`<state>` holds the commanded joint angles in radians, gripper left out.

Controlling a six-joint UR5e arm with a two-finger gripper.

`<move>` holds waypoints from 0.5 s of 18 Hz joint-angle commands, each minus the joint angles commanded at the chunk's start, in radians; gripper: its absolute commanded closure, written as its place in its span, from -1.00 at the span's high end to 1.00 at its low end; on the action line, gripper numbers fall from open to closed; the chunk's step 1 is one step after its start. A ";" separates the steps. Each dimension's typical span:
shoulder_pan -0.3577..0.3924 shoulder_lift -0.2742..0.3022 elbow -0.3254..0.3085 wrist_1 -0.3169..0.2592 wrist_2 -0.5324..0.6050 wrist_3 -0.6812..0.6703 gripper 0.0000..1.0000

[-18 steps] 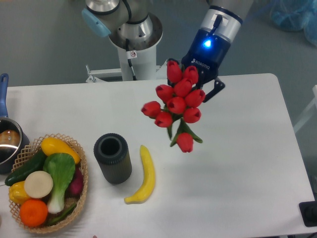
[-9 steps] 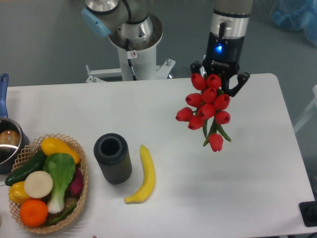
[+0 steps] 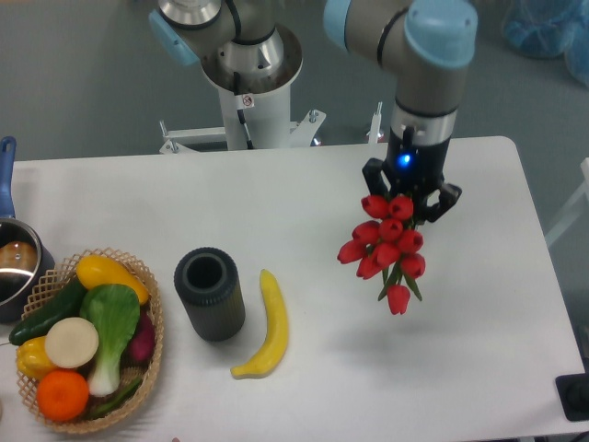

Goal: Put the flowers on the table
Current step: 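Lower the held tulip bouquet toward the table beside the yellow banana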

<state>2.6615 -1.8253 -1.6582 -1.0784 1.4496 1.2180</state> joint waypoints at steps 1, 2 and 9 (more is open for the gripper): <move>-0.005 -0.009 0.002 0.000 0.000 0.000 -0.21; -0.008 -0.018 0.003 0.002 0.000 0.000 -0.21; -0.028 -0.109 0.018 0.002 0.024 0.000 -0.20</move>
<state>2.6339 -1.9343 -1.6398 -1.0769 1.4740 1.2180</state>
